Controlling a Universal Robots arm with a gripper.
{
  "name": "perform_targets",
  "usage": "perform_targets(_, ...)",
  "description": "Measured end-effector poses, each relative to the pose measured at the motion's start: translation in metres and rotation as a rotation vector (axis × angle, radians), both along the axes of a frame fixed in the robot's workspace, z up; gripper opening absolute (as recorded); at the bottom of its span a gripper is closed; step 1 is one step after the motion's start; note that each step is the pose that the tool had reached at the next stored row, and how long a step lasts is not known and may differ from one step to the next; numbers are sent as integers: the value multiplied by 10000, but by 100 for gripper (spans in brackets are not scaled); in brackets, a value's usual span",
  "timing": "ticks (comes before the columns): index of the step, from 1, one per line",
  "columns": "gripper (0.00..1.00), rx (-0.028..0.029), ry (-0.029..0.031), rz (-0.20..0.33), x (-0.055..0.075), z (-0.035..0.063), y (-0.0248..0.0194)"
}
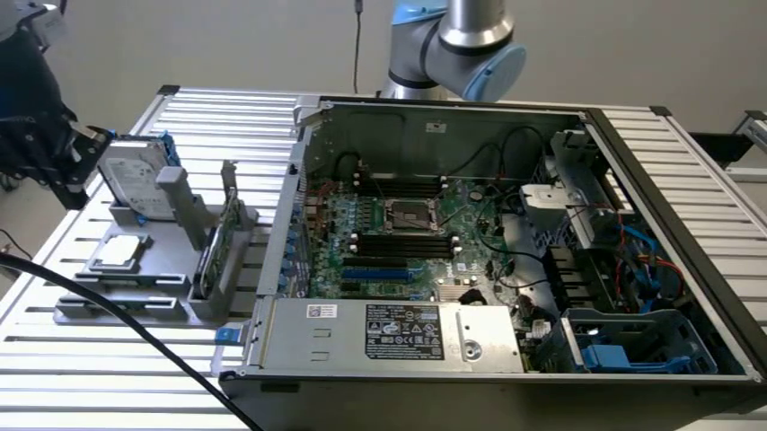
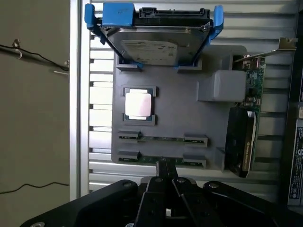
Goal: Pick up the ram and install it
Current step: 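Reach for the ram, then pick up the ram and move it above insertion slot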
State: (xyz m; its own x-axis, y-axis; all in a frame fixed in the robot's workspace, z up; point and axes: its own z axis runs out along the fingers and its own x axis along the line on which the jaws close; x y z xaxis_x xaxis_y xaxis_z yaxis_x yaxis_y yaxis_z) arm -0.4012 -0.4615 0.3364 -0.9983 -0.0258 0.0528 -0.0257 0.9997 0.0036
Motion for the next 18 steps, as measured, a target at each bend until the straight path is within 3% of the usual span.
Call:
perform_targets(1, 11, -1, -63, 0, -36, -7, -1)
perform_targets(4, 11, -5, -349, 1, -108, -19, -12)
perform_targets(5, 11, -4, -425, 1, -127, -26, -21)
perform_targets(6, 11, -5, -464, 2, -137, -36, -38)
perform_targets(8, 11, -2, -500, 0, -140, -69, -64)
perform_targets(18, 11, 13, -498, -1, -141, -79, -70)
